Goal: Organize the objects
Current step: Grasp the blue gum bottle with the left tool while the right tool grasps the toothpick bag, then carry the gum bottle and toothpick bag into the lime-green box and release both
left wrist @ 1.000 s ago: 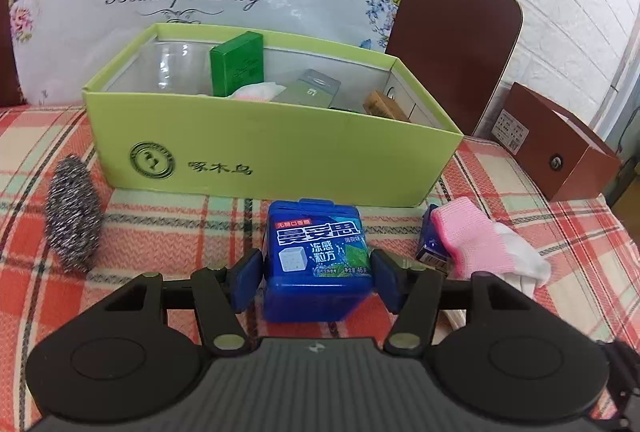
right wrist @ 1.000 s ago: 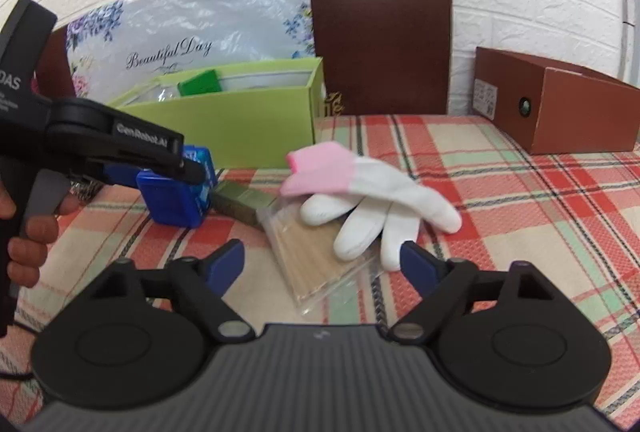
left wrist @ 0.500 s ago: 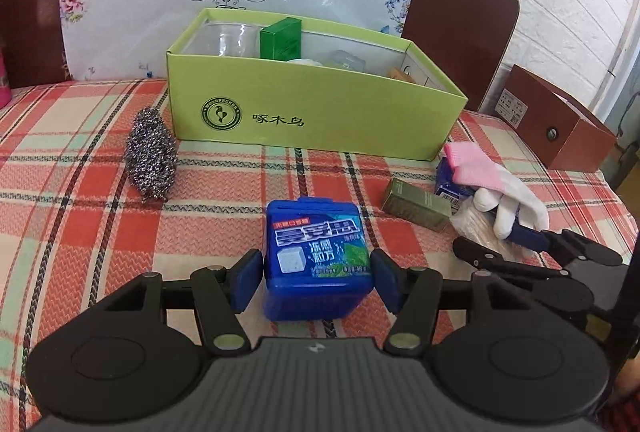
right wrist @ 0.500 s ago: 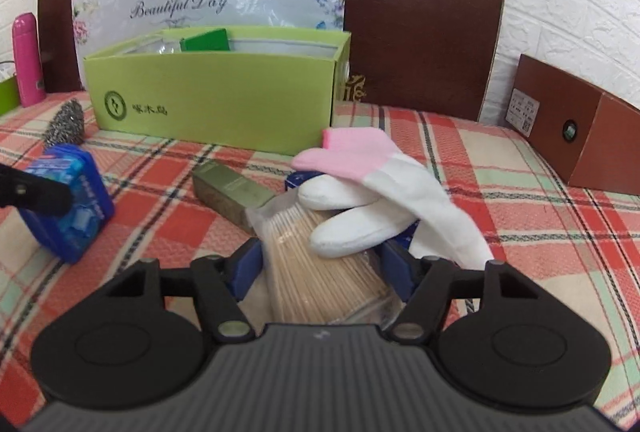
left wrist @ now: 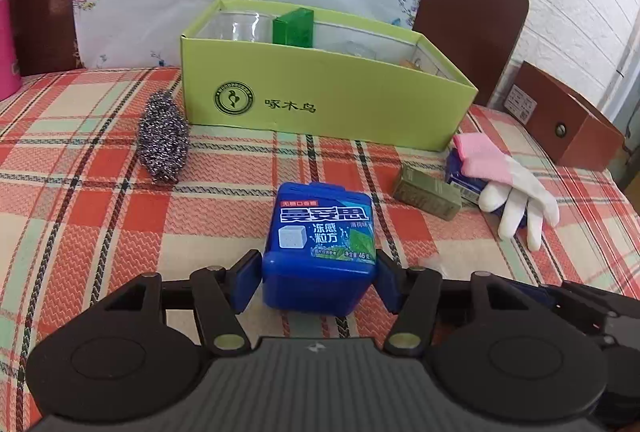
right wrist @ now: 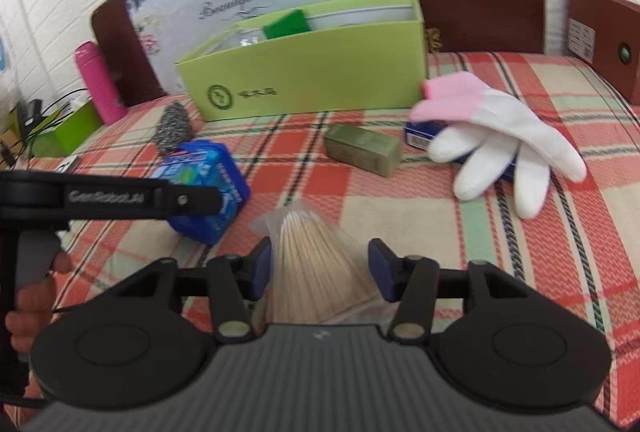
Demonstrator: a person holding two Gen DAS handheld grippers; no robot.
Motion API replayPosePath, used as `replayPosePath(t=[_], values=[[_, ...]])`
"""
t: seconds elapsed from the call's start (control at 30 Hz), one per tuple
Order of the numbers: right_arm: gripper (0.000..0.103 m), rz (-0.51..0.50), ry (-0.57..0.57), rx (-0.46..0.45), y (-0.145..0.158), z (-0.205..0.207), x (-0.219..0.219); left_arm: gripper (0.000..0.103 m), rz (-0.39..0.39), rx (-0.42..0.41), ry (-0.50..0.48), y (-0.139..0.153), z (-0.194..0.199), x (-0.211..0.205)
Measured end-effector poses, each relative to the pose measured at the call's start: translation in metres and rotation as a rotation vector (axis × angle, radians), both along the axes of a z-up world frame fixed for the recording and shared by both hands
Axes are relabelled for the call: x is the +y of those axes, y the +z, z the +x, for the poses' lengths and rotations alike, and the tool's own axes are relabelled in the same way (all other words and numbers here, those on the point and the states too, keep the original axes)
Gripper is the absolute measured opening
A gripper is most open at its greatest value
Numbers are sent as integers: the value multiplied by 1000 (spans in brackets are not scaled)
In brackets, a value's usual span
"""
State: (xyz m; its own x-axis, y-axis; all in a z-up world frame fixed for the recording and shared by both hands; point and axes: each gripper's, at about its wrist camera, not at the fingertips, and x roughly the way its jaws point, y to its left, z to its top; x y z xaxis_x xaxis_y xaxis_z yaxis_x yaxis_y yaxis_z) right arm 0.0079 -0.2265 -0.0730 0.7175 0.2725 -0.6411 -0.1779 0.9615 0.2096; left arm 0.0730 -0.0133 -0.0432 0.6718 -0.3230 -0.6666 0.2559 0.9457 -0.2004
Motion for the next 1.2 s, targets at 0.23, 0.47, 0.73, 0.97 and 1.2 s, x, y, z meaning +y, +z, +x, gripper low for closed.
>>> replayPosePath(t=[0.23, 0.47, 0.73, 0.97, 1.2], values=[[59, -75, 56, -31, -2, -8, 6, 72, -6, -1, 37, -2, 12, -3], [55, -110, 49, -27, -9, -13, 13, 72, 9, 0, 50, -4, 16, -8], [38, -104, 28, -27, -9, -10, 13, 63, -12, 26, 25, -7, 17, -6], [28, -81, 56, -42, -4, -10, 13, 62, -8, 25, 14, -6, 14, -6], [27, -67, 64, -135, 15, -7, 11, 61, -81, -24, -12, 18, 7, 5]])
